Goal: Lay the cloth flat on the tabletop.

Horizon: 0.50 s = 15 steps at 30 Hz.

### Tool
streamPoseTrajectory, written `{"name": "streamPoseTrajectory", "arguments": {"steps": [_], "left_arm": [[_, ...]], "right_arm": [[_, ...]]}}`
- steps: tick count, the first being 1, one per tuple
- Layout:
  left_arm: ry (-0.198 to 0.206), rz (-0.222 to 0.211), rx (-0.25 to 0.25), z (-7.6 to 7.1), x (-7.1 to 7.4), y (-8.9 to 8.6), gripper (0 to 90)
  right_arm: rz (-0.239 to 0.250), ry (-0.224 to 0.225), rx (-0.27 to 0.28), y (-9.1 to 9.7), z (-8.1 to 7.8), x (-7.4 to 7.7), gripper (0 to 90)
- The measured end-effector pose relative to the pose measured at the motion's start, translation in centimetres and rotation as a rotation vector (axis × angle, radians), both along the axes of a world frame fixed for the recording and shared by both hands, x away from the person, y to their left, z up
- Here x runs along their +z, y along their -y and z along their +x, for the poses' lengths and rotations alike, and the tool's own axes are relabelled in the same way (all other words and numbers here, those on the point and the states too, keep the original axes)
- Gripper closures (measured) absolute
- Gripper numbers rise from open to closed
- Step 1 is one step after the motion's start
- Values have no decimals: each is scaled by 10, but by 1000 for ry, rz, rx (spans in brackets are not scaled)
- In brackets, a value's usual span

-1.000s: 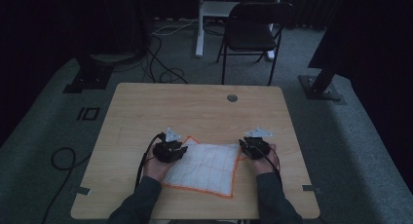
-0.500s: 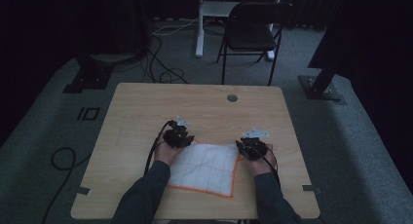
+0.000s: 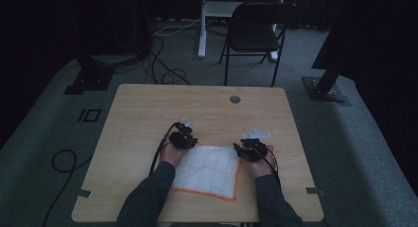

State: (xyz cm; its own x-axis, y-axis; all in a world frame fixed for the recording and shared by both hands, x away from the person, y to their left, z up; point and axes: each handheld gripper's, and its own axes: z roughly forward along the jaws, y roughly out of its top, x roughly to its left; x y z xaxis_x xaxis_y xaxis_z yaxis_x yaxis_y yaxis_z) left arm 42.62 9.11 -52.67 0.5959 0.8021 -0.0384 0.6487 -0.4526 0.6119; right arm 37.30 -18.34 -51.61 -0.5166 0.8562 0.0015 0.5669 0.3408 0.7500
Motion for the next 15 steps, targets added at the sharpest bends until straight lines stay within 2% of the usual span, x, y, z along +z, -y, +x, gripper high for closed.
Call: {"name": "streamPoseTrajectory", "arguments": {"steps": [3, 5, 7, 9, 10, 15], "left_arm": [[-10, -14, -10, 0, 0, 0, 835], [-11, -14, -12, 0, 0, 0, 854], [-10, -10, -11, 0, 0, 0, 863], [-7, -4, -5, 1, 0, -1, 868], [-6, -6, 1, 2, 0, -1, 869], [-3, 8, 17, 4, 1, -7, 874]], "right_arm": [[-3, -43, 12, -2, 5, -8, 563], [-8, -78, 12, -3, 9, -14, 567], [-11, -104, 22, -4, 10, -18, 670], [-25, -95, 29, -5, 9, -17, 818], [-33, -92, 26, -5, 8, -16, 855], [-64, -44, 40, -7, 2, -12, 893]]}}
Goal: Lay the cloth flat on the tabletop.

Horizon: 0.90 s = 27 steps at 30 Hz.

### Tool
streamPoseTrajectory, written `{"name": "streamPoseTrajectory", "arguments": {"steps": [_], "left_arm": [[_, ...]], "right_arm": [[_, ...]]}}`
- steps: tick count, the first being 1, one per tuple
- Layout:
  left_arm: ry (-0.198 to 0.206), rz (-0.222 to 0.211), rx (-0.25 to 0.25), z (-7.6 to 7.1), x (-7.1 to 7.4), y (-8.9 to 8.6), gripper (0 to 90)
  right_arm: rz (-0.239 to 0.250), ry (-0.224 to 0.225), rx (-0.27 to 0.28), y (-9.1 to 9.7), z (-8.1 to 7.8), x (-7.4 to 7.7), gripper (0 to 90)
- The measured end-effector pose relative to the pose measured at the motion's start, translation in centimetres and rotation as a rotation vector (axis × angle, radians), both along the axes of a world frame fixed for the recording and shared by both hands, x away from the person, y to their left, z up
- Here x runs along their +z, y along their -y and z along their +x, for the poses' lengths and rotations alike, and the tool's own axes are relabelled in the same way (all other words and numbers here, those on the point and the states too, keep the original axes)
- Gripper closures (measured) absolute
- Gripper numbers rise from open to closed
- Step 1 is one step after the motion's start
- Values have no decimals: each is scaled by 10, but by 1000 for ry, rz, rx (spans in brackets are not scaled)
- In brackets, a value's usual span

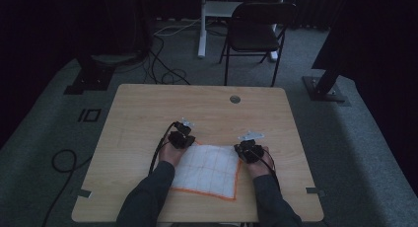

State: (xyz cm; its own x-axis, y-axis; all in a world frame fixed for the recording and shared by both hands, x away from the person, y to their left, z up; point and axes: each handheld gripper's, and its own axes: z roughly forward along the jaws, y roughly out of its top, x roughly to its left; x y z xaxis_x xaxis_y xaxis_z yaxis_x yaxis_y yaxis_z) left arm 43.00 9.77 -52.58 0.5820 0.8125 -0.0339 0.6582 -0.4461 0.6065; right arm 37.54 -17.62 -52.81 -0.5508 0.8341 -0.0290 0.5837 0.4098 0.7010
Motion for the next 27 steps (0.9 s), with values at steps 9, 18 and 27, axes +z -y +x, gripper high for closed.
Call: {"name": "streamPoseTrajectory", "arguments": {"steps": [9, 18, 27], "left_arm": [[-3, -9, 115, 11, 0, -31, 876], [6, -7, 227, 15, 0, -62, 875], [22, -4, 226, 14, 2, -63, 787]], "right_arm": [[31, 67, 46, 0, -14, 17, 893], [20, 68, 122, -7, -24, 20, 896], [46, 34, 102, -5, -19, 14, 769]]}}
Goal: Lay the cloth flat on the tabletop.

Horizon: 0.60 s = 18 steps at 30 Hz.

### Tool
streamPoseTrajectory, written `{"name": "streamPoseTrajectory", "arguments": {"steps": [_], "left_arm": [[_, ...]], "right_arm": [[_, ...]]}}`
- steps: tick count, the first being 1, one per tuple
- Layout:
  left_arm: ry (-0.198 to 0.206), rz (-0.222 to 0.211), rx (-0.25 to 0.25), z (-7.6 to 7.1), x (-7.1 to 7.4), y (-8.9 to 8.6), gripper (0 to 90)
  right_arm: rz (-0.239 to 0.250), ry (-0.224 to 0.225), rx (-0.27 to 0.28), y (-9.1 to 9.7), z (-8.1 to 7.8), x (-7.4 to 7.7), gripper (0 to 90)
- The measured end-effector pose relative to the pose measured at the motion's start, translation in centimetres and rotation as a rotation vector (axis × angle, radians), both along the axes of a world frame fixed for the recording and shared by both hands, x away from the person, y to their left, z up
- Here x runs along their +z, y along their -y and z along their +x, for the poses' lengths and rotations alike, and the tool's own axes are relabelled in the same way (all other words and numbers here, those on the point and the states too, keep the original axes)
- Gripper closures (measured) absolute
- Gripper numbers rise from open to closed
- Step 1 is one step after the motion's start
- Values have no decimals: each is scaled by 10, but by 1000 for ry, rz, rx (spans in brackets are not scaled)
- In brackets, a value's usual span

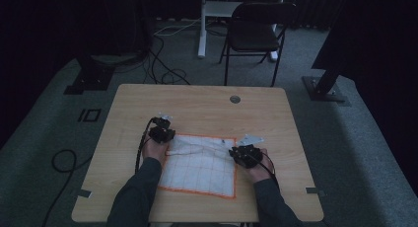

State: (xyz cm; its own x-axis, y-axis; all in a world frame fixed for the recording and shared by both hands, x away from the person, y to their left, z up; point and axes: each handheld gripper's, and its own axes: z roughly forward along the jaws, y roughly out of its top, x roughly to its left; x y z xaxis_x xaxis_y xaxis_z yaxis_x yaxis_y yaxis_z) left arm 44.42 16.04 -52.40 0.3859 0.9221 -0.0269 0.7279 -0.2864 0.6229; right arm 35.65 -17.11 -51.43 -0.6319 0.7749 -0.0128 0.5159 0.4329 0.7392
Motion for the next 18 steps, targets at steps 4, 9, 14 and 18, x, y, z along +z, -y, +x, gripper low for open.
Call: {"name": "streamPoseTrajectory", "arguments": {"steps": [4, 9, 14, 18], "left_arm": [[21, -22, -7, -3, 6, -2, 744], [41, -32, -41, -10, 13, -1, 737], [42, -40, -102, -22, 16, -1, 757], [18, -27, -167, -31, 9, -1, 830]], "right_arm": [[18, 24, -57, 7, 9, 6, 775], [2, 22, -73, 5, 21, 1, 780], [-23, -6, -52, -2, 30, -11, 782], [-55, -15, -47, -4, 32, -17, 792]]}}
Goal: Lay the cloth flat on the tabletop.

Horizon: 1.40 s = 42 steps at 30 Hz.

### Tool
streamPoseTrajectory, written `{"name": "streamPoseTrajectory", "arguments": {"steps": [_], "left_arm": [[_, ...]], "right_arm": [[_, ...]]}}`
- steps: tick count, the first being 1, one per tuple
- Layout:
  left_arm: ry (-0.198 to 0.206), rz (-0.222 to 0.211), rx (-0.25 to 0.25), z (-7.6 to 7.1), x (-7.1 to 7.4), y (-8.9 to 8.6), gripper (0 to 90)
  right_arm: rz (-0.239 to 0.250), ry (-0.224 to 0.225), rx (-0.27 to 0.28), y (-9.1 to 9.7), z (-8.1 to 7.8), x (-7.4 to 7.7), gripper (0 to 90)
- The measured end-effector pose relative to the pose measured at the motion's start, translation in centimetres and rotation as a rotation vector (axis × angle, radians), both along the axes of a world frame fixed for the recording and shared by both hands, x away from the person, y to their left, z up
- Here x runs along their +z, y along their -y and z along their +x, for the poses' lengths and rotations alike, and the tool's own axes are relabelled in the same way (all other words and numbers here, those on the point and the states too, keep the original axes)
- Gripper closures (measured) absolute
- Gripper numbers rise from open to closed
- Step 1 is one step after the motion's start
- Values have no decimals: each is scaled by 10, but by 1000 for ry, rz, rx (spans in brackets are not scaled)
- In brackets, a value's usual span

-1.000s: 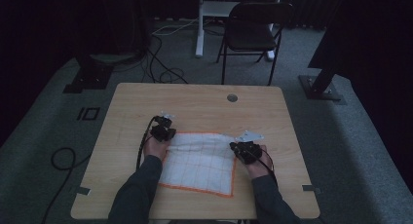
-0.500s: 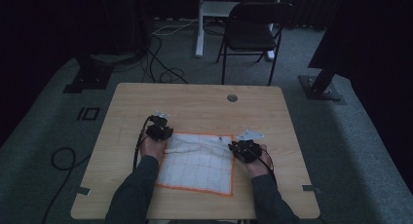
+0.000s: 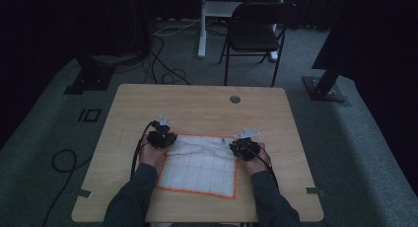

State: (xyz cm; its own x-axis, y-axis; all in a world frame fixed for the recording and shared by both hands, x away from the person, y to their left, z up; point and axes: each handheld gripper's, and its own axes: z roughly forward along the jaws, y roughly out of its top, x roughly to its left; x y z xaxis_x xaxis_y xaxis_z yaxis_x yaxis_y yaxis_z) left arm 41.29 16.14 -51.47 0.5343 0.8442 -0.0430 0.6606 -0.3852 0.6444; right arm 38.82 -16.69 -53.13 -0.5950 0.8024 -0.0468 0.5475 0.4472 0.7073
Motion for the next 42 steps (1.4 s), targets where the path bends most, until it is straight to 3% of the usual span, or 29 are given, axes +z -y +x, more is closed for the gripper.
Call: {"name": "streamPoseTrajectory", "arguments": {"steps": [3, 5, 8, 13, 18, 20, 26, 28, 29, 34, 37, 42], "left_arm": [[-38, 27, -17, 0, -9, 0, 857], [-40, 15, -9, 1, -11, -2, 862], [-26, 27, 6, 5, -11, -1, 857], [7, 7, 49, 14, -15, -1, 847], [45, 18, 66, 21, -17, 3, 821], [52, 21, 73, 24, -17, 3, 814], [53, 11, 108, 31, -18, 2, 808], [46, 18, 116, 31, -16, 4, 767], [46, 25, 109, 29, -15, 4, 749], [72, -43, 99, 11, -5, -3, 733], [105, -51, 67, -8, 1, -7, 733], [113, -52, 9, -41, 0, -11, 754]], "right_arm": [[-17, -6, -15, 0, 2, -4, 798], [-14, -3, -19, 1, 4, -6, 802], [-11, 7, -22, 2, 7, -7, 810], [-6, 14, -50, 5, 15, -8, 816], [-37, 11, -68, 3, 24, -6, 804], [-46, 18, -53, 1, 21, -3, 787], [1, 30, -3, -3, 0, 9, 669], [18, 28, 16, -5, -9, 11, 628], [23, 30, 24, -5, -14, 11, 618], [25, 21, 58, -8, -33, 8, 584], [20, 29, 84, -11, -44, 4, 594], [4, 8, 83, -12, -48, -3, 595]]}}
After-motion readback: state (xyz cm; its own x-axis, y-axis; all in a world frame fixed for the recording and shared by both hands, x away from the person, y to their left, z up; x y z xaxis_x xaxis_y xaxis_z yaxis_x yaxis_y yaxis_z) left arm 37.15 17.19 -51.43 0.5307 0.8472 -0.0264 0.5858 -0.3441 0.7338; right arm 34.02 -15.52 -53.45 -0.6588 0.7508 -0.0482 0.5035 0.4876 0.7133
